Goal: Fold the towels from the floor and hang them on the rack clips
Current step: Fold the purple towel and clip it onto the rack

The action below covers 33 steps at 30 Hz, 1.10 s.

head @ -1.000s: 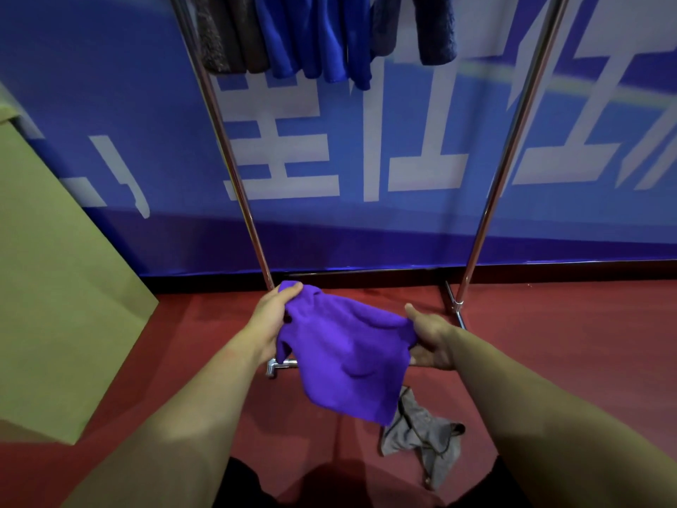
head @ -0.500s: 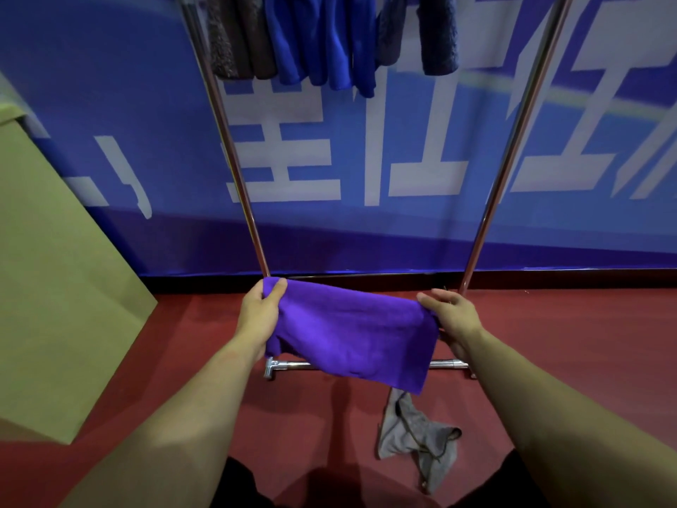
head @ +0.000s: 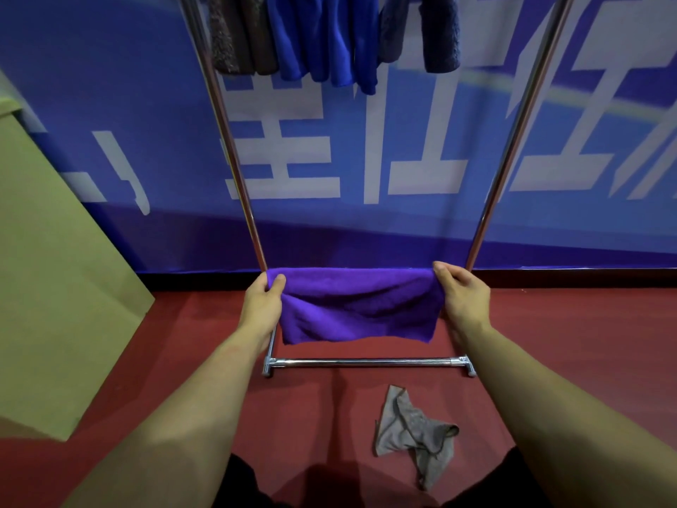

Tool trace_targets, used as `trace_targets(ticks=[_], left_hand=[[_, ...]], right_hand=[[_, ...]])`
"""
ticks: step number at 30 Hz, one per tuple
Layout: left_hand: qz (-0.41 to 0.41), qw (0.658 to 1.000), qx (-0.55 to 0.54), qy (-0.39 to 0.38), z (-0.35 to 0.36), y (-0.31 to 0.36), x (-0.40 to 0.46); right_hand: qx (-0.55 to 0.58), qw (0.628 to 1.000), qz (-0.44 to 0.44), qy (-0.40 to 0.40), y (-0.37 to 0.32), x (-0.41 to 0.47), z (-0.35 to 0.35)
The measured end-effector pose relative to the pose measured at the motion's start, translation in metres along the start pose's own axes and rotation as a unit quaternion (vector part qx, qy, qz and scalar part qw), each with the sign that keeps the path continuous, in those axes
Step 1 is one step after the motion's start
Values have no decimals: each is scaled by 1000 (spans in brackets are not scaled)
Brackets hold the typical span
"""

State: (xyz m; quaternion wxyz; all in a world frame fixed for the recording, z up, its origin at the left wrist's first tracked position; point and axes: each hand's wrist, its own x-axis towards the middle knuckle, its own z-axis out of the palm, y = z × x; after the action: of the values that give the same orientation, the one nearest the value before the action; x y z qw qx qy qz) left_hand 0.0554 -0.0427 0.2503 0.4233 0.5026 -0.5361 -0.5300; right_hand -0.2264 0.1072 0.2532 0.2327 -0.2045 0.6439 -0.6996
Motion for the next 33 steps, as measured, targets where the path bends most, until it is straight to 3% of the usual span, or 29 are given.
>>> trace_targets(ticks=[4, 9, 18, 33], left_hand=[[26, 999, 32, 30, -6, 3, 1], [32, 998, -35, 47, -6, 8, 0], [31, 996, -62, 58, -7, 13, -2], [110, 982, -103, 111, -3, 30, -11]], right_hand=[[23, 1000, 6, -13, -3, 3, -2], [45, 996, 34, -71, -10, 1, -4], [19, 999, 5, -40, -11, 1, -6], [44, 998, -43, -2, -24, -1, -4]])
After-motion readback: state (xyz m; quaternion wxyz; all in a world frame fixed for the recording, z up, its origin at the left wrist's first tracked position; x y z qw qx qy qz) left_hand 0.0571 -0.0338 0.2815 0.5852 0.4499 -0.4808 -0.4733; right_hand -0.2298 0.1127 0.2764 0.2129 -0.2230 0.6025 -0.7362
